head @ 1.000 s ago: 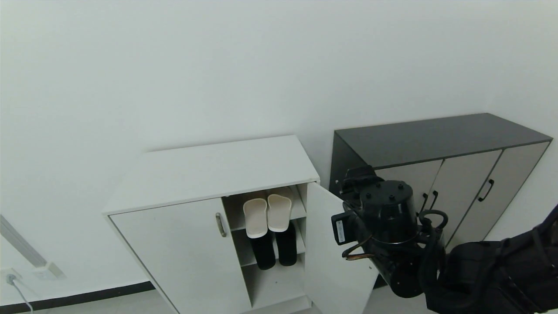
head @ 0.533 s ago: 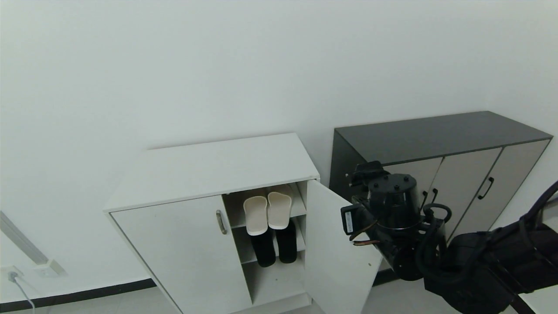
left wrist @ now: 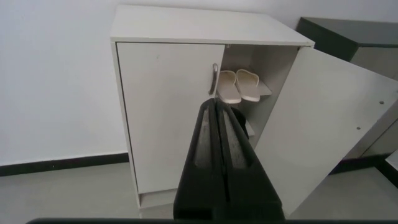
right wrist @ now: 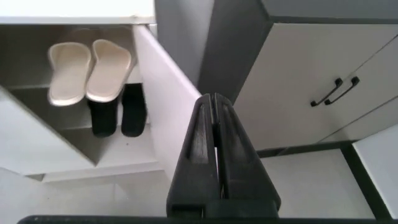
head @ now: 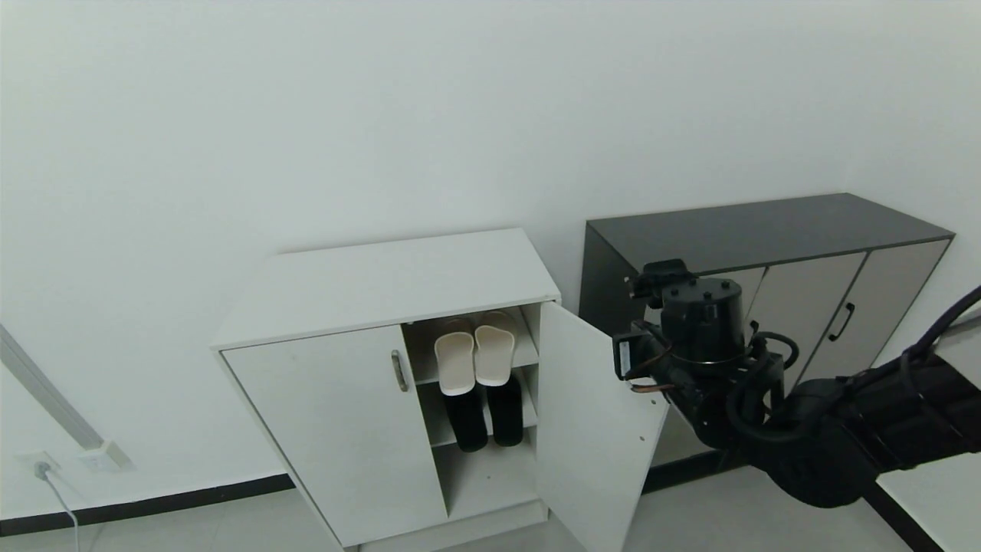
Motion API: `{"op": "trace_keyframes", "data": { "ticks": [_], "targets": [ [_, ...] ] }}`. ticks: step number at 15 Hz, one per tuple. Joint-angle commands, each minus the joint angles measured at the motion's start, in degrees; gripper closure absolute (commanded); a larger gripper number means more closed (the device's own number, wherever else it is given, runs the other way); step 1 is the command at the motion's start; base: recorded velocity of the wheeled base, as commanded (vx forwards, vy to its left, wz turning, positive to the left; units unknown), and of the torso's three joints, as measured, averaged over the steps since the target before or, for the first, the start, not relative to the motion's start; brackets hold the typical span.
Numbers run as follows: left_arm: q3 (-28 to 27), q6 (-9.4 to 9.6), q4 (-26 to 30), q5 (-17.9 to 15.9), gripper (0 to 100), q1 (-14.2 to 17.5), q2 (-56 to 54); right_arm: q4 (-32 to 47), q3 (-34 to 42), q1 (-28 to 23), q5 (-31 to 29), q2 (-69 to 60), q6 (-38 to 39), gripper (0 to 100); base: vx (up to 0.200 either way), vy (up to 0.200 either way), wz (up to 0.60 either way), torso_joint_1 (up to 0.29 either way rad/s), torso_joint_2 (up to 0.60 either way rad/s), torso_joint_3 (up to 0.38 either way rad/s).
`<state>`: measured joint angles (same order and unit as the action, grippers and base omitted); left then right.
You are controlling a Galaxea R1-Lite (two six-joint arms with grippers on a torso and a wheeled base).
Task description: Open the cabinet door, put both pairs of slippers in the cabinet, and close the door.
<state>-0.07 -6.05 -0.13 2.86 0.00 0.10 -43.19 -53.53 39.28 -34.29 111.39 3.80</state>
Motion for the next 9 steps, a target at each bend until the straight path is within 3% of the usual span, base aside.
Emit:
{"op": "trace_keyframes", "data": {
  "ticks": [1,5,9],
  "targets": [
    [0.0,-0.02,0.0,0.0,100,0.0,0.0,0.9,-3.9,-3.4,1.2,3.0,0.2,100,0.000,0.000,0.00,0.000,0.00,0.000],
    [0.0,-0.02,0.0,0.0,100,-0.1,0.0,7.9,-16.0,-10.0,2.6,8.7,0.7,100,0.000,0.000,0.00,0.000,0.00,0.000],
    [0.0,-0.02,0.0,0.0,100,0.0,0.0,8.2,-18.3,-11.4,4.2,12.7,1.3,100,0.000,0.000,0.00,0.000,0.00,0.000]
  ]
}}
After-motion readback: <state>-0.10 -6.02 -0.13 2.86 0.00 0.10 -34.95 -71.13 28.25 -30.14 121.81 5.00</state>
